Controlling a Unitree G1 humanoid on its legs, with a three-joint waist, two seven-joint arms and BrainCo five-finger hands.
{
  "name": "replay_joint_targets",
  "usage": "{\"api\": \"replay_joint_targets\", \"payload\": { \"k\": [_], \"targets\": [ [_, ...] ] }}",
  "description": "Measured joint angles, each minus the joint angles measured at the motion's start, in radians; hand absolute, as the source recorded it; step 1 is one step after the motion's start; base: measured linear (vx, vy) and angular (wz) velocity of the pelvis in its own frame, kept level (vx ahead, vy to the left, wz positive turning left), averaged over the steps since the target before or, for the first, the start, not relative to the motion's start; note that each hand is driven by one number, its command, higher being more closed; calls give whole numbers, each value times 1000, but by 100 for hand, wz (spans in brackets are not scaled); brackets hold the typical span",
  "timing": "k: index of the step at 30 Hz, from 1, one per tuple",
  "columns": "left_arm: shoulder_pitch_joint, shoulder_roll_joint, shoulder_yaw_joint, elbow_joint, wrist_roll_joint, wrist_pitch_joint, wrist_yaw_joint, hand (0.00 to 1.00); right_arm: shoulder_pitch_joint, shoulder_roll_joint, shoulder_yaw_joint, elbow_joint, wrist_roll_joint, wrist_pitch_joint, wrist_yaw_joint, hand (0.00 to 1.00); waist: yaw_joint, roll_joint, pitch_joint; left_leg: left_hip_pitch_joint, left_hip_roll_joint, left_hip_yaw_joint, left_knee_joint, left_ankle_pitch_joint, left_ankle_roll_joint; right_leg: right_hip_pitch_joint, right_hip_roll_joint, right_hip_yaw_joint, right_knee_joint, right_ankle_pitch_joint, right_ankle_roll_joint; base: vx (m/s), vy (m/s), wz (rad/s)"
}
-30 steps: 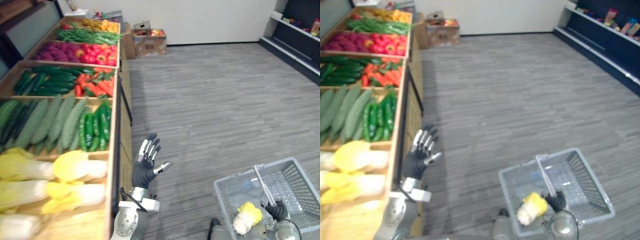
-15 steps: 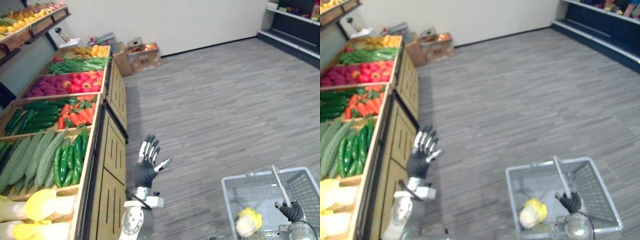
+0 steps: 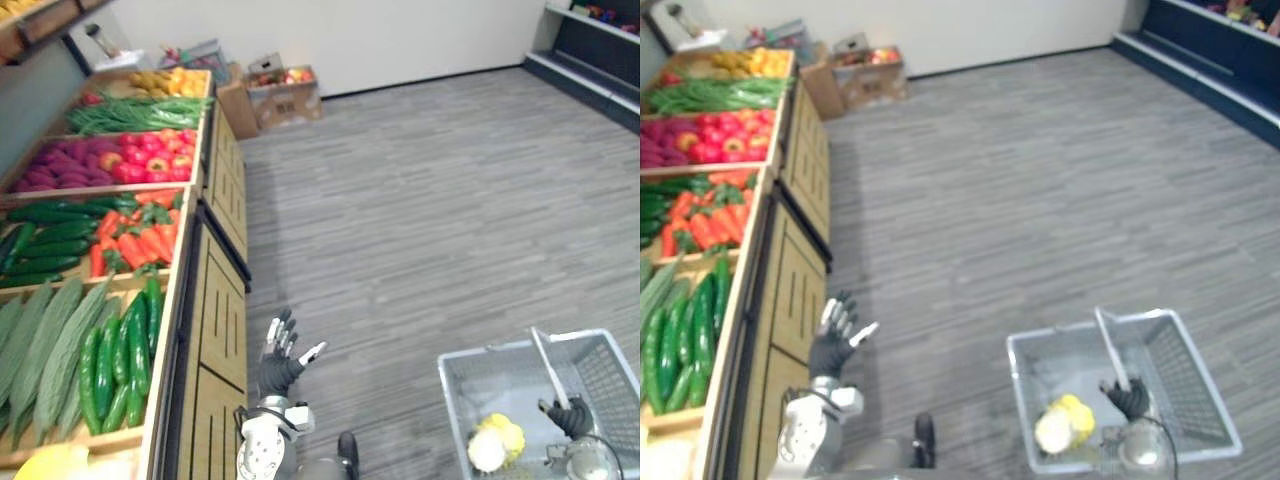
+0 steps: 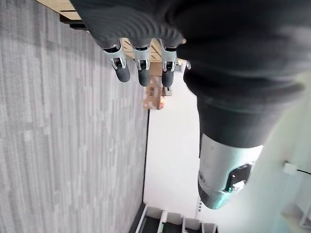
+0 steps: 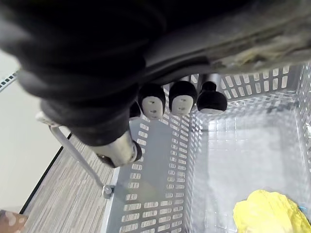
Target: Pick vegetable in the basket
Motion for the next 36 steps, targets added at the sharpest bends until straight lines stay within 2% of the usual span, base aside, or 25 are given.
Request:
{"api": "replay_joint_targets", "payload": {
  "k": [2,3,4,5,7,8,10,13,15,16,17,19,20,21,22,24,26,27,28,29,30,32,33,34,36],
  "targets": [
    [-12,4,-7,33,46,5,-2,0,5,2,0,3,0,0,2,100,-1,-14,-4,16,-21,11,12,-38,11,-39,-28,1,111,1,2,345,232,-9],
    [-15,19,-21,77,84,3,-9,0,6,11,-1,6,-1,1,4,100,0,-5,-11,50,-28,24,13,-68,20,-81,-49,10,249,0,2,327,247,-21],
    [-24,43,-42,125,131,3,-14,0,4,25,-1,6,-1,0,8,100,-1,-25,-9,75,-37,31,17,-97,27,-136,-69,29,398,7,11,341,260,-23],
    [-43,91,-62,197,194,4,-30,0,2,50,-1,5,-1,0,8,100,-7,-38,-22,110,-54,37,27,-130,37,-214,-102,61,605,55,61,349,244,-14],
    [-58,151,-99,319,289,4,-47,0,4,85,-1,10,-1,-1,8,100,-16,-68,-28,178,-68,36,28,-166,59,-304,-114,125,829,164,86,405,136,-5],
    [-63,173,-110,404,362,5,-56,0,5,92,-1,10,-1,-2,9,100,-21,-70,-28,225,-67,23,23,-185,78,-347,-107,130,948,143,63,532,85,-1],
    [-66,179,-118,534,443,4,-57,0,2,88,-6,3,1,-8,6,100,-40,-64,-26,316,-61,0,-28,-193,91,-420,-94,83,1034,88,-27,477,33,19],
    [-112,163,-79,688,514,11,-46,0,-2,83,-16,-9,1,-30,5,100,-57,-39,-6,395,-24,-43,-71,-194,91,-483,-61,34,927,32,-52,345,-72,48],
    [-176,146,5,845,570,42,-21,0,-19,87,-20,-9,1,-33,9,100,-73,-28,6,431,16,-97,-72,-195,88,-496,-20,70,602,43,-37,352,-191,81],
    [-190,146,29,882,596,50,-13,0,-20,87,-21,-9,1,-33,11,100,-73,-33,7,440,24,-106,-74,-197,83,-494,-18,97,512,54,-24,447,-349,102],
    [-215,144,103,957,637,80,17,0,-21,88,-29,-9,1,-33,21,100,-71,-49,5,456,51,-135,-74,-235,17,-494,-25,181,295,90,12,320,-276,83],
    [-222,154,163,1001,641,102,37,0,-24,95,-30,-6,1,-33,23,100,-69,-76,6,469,65,-160,-77,-272,-43,-495,-43,231,196,160,28,352,-392,64],
    [-226,148,228,1063,640,143,61,0,-37,99,-35,7,-1,-26,24,100,-66,-74,8,486,111,-183,-79,-292,-76,-494,-16,207,240,251,90,437,-495,40],
    [-224,134,240,1082,641,156,64,0,-40,99,-45,4,-1,-26,24,100,-68,-53,8,482,136,-194,-79,-291,-78,-498,8,193,258,225,80,442,-426,38],
    [-218,111,265,1096,640,168,75,0,-51,99,-59,4,-1,-28,23,100,-63,-36,6,469,153,-199,-70,-262,-97,-534,18,180,326,174,62,338,-277,26],
    [-197,73,317,1100,639,185,88,0,-57,98,-77,5,-1,-23,29,100,-68,-17,3,444,176,-231,-50,-214,-128,-543,14,138,390,124,35,356,-317,53],
    [-192,51,361,1098,634,193,100,0,-41,98,-88,21,0,-19,31,100,-70,0,-8,391,204,-280,42,-186,-137,-517,16,79,412,79,6,315,-345,76],
    [-192,40,391,1098,621,195,114,0,-35,98,-89,41,1,-14,37,100,-72,0,-9,322,216,-309,167,-155,-130,-482,16,34,405,59,-10,306,-376,84],
    [-189,32,406,1098,615,199,128,0,-21,98,-90,43,2,-2,43,100,-69,0,-7,244,233,-302,308,-88,-125,-436,15,-10,383,49,-24,204,-249,84],
    [-185,31,414,1097,600,202,134,0,-14,98,-89,43,2,3,44,100,-68,-2,-6,210,242,-296,371,-38,-129,-406,18,-30,367,45,-32,330,-308,74],
    [-178,31,440,1095,576,204,144,0,-3,97,-90,44,2,10,44,100,-62,-11,0,163,266,-262,474,43,-122,-339,19,-65,322,37,-45,287,-190,66],
    [-164,25,466,1096,545,208,157,0,5,85,-106,44,2,11,43,100,-59,-14,2,112,299,-141,560,19,-118,-252,15,-116,253,39,-52,277,-164,58],
    [-157,20,473,1096,532,209,165,0,8,85,-128,45,2,11,41,100,-62,-13,3,89,308,-59,564,4,-102,-203,14,-146,213,40,-52,191,-64,67],
    [-153,11,489,1096,515,209,167,0,14,82,-155,48,2,12,39,100,-62,-12,4,69,305,21,514,-16,-92,-154,12,-186,167,44,-50,185,-42,76],
    [-153,-6,507,1094,510,209,169,0,23,80,-171,52,2,17,33,100,-64,-11,6,49,277,95,380,-32,-93,-109,9,-243,120,52,-37,172,12,84]
  ]
}}
